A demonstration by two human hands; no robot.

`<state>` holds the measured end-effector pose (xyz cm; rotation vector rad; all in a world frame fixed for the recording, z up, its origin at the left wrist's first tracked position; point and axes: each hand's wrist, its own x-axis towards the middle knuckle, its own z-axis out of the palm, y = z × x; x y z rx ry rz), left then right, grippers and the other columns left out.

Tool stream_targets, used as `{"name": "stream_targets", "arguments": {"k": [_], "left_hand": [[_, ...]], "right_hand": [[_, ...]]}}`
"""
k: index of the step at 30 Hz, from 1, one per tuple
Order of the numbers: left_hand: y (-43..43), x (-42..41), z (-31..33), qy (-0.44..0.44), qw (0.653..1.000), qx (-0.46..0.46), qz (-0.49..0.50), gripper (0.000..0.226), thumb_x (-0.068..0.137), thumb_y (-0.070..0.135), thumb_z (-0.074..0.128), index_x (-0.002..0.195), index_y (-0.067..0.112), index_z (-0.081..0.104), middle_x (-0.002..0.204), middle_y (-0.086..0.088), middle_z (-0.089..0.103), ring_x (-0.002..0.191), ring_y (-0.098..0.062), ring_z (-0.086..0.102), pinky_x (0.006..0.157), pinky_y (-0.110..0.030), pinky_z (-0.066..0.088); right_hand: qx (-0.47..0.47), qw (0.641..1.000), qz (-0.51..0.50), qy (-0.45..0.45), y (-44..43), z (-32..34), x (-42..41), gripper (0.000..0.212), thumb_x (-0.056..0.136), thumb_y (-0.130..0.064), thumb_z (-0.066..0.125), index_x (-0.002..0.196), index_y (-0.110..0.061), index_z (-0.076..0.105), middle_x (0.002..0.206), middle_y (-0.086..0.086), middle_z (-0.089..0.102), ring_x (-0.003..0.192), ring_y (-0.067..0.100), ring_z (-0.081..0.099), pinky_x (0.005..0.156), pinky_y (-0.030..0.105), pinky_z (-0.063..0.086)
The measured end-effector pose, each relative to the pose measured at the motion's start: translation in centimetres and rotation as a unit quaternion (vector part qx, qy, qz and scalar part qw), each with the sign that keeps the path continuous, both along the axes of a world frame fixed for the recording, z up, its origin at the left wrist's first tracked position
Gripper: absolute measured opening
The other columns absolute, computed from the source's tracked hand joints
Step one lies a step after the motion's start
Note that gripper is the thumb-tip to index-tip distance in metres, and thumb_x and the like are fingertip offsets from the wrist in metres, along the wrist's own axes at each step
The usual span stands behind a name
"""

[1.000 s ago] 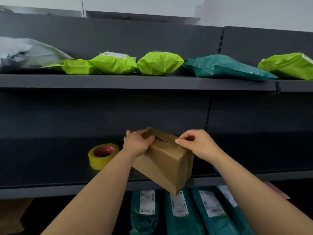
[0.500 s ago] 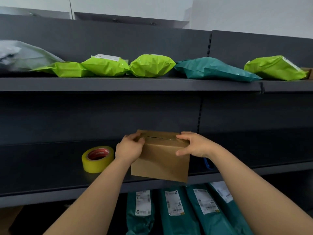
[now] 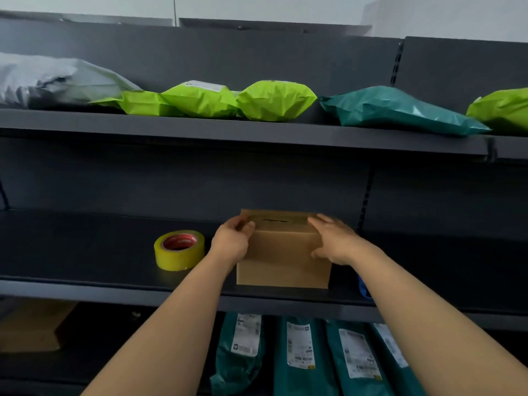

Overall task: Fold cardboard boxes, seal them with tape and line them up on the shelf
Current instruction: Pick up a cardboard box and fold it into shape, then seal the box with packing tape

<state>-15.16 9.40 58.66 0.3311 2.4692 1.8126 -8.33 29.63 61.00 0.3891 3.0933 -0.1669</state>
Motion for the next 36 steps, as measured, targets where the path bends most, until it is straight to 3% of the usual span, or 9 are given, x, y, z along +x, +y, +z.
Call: {"name": "stream_targets", "arguments": {"k": [4,11,16,19,23,26,29,32,36], "left_hand": [[0.4,-0.4,-0.2,-0.004,1.000,0.005,-0.008,0.049,0.101,0.035,0.048,0.148,0.023,0.039,0.147,-0.005,0.042,0.133,-0.028,0.041,0.106,-0.038,0.036],[0.2,-1.1,-0.3,0.037,0.998,-0.030,-0.041,0.048,0.101,0.039,0.045,0.148,0.034,0.036,0.154,-0.005,0.031,0.135,-0.031,0.038,0.105,-0.038,0.039],[-3.2,-2.6,0.4,0.038,0.995,-0.009,-0.089,0.047,0.103,0.032,0.044,0.149,0.026,0.035,0.152,-0.002,0.039,0.135,-0.022,0.041,0.096,-0.024,0.034],[-7.0,-4.8,0.5,0.038,0.997,-0.009,-0.061,0.043,0.101,0.026,0.049,0.143,0.019,0.044,0.142,-0.002,0.050,0.129,-0.023,0.048,0.097,-0.024,0.036],[-12.0,-7.8,-0.7,0.034,0.999,-0.024,-0.010,0.035,0.099,0.017,0.054,0.133,0.008,0.054,0.124,-0.007,0.061,0.100,-0.020,0.061,0.083,-0.018,0.048],[-15.2,-10.1,-2.6,0.026,0.996,-0.081,0.001,0.040,0.097,0.018,0.057,0.135,0.009,0.053,0.135,-0.010,0.056,0.115,-0.024,0.056,0.087,-0.026,0.043],[-17.2,-11.6,-4.5,0.021,0.991,-0.128,-0.029,0.038,0.095,0.024,0.061,0.131,0.016,0.058,0.135,-0.006,0.054,0.112,-0.019,0.054,0.079,-0.022,0.045],[-17.8,-12.2,-5.6,0.005,0.980,-0.184,-0.081,0.037,0.093,0.030,0.062,0.130,0.024,0.060,0.138,-0.008,0.050,0.126,-0.023,0.047,0.100,-0.031,0.044],[-17.5,-12.2,-5.6,-0.011,0.978,-0.180,-0.108,0.031,0.091,0.034,0.066,0.119,0.021,0.062,0.129,-0.001,0.049,0.113,-0.018,0.049,0.085,-0.025,0.040]], "right_hand": [[0.050,0.999,-0.015,-0.001,0.0,-0.4,-0.2,0.089,0.093,-0.034,0.061,0.155,-0.023,-0.002,0.162,0.002,-0.007,0.149,0.026,-0.005,0.121,0.041,0.003],[0.008,0.996,-0.046,0.082,-1.8,-1.3,0.6,0.089,0.092,-0.014,0.057,0.154,-0.024,-0.007,0.161,0.003,-0.011,0.148,0.026,-0.007,0.120,0.040,-0.003],[-0.075,0.959,-0.007,0.273,-6.2,0.0,1.6,0.061,0.093,-0.011,0.059,0.148,-0.019,0.034,0.154,0.001,0.030,0.141,0.020,0.026,0.116,0.030,0.021],[-0.136,0.940,-0.001,0.312,-10.2,0.3,0.4,0.044,0.093,-0.012,0.060,0.135,-0.023,0.053,0.135,-0.003,0.052,0.125,0.013,0.047,0.103,0.025,0.040],[-0.267,0.912,-0.007,0.310,-15.1,-0.9,-3.3,0.032,0.093,-0.008,0.060,0.122,-0.020,0.063,0.113,-0.007,0.063,0.101,0.005,0.059,0.086,0.015,0.044],[-0.358,0.891,-0.026,0.279,-18.0,-2.7,-6.6,0.026,0.092,-0.005,0.060,0.115,-0.015,0.066,0.107,-0.004,0.066,0.100,0.010,0.062,0.090,0.020,0.048],[-0.437,0.871,-0.086,0.206,-19.8,-5.0,-9.5,0.028,0.094,-0.006,0.058,0.121,-0.012,0.063,0.115,0.001,0.065,0.109,0.017,0.062,0.094,0.024,0.048],[-0.490,0.845,-0.165,0.139,-20.6,-6.9,-11.5,0.030,0.095,-0.003,0.053,0.124,-0.004,0.060,0.121,0.015,0.063,0.111,0.027,0.061,0.099,0.039,0.050],[-0.587,0.769,-0.226,0.115,-21.6,-8.0,-12.5,0.026,0.097,0.004,0.044,0.121,0.005,0.055,0.116,0.021,0.060,0.115,0.033,0.058,0.101,0.041,0.048]]}}
